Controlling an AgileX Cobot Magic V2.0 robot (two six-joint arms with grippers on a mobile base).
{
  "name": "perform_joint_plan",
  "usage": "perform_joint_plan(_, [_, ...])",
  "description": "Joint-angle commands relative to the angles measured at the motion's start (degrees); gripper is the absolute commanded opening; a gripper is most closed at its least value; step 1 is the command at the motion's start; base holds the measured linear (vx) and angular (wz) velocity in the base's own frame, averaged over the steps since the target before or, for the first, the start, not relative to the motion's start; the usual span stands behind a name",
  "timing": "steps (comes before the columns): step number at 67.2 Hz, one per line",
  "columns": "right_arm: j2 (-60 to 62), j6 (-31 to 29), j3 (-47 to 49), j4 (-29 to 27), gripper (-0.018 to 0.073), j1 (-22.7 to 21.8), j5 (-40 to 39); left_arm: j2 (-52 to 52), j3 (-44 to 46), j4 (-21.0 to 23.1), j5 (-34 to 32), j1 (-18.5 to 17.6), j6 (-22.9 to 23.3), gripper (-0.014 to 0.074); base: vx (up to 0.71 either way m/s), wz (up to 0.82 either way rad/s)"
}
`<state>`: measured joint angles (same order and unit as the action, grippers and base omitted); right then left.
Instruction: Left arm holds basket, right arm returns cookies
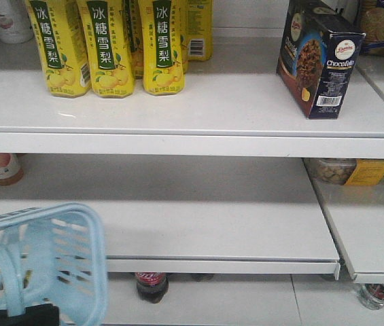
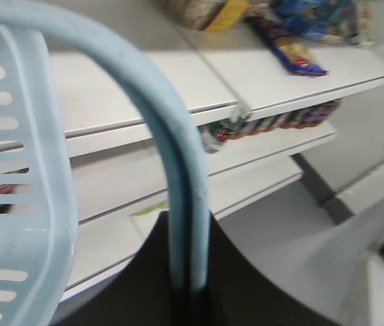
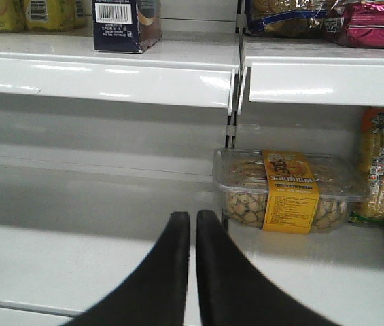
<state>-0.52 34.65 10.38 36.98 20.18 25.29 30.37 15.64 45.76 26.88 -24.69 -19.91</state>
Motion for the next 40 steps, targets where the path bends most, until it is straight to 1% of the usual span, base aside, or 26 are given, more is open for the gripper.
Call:
perform_joint_plan(1, [-0.99, -0.07, 1.55, 1.68, -0.0006, -0.12, -3.61, -3.41, -0.92, -16.18, -7.47, -0.36, 11.83, -0.0003, 0.0, 0.0])
perform_joint_plan(5, [-0.99, -0.07, 1.55, 1.68, -0.0006, -0.12, -3.61, -5.37, -2.79, -24.53, -10.01, -0.36, 17.25, -0.0003, 0.0, 0.0])
perform_joint_plan(7, [-0.99, -0.07, 1.55, 1.68, -0.0006, -0.12, -3.61, -6.12, -4.11, -27.64, -11.82, -0.36, 19.91, -0.0003, 0.0, 0.0])
perform_joint_plan(12, [-0.99, -0.07, 1.55, 1.68, -0.0006, -0.12, -3.61, -8.27, -7.09, -34.51, -18.32, -0.3, 24.38, -0.0003, 0.0, 0.0])
perform_joint_plan(15, [-0.99, -0.07, 1.55, 1.68, -0.0006, -0.12, -3.61, -9.7, -9.49, -37.12, -22.74, 0.08, 25.69, -0.0003, 0.0, 0.0])
perform_joint_plan(19, [-0.99, -0.07, 1.55, 1.68, -0.0006, -0.12, -3.61, -12.38, -12.91, -38.15, -27.88, 1.79, 25.77, -0.0003, 0.0, 0.0])
perform_joint_plan(23, [-0.99, -0.07, 1.55, 1.68, -0.0006, -0.12, -3.61, -14.64, -16.11, -37.89, -31.96, 4.49, 25.77, -0.0003, 0.0, 0.0])
perform_joint_plan(26, [-0.99, -0.07, 1.55, 1.68, -0.0006, -0.12, -3.61, -16.7, -15.93, -37.63, -29.36, 6.83, 25.77, -0.0003, 0.0, 0.0])
perform_joint_plan(27, [-0.99, -0.07, 1.55, 1.68, -0.0006, -0.12, -3.61, -17.25, -15.82, -37.68, -28.47, 8.13, 25.72, -0.0003, 0.0, 0.0])
perform_joint_plan(33, [-0.99, -0.07, 1.55, 1.68, -0.0006, -0.12, -3.61, -20.23, -15.93, -37.87, -25.34, 13.63, 25.65, -0.0003, 0.0, 0.0])
perform_joint_plan(36, [-0.99, -0.07, 1.55, 1.68, -0.0006, -0.12, -3.61, -22.04, -15.93, -38.64, -22.72, 17.13, 25.65, -0.0003, 0.0, 0.0])
perform_joint_plan(40, [-0.99, -0.07, 1.55, 1.68, -0.0006, -0.12, -3.61, -24.02, -15.93, -40.28, -19.89, 20.32, 25.65, -0.0003, 0.0, 0.0])
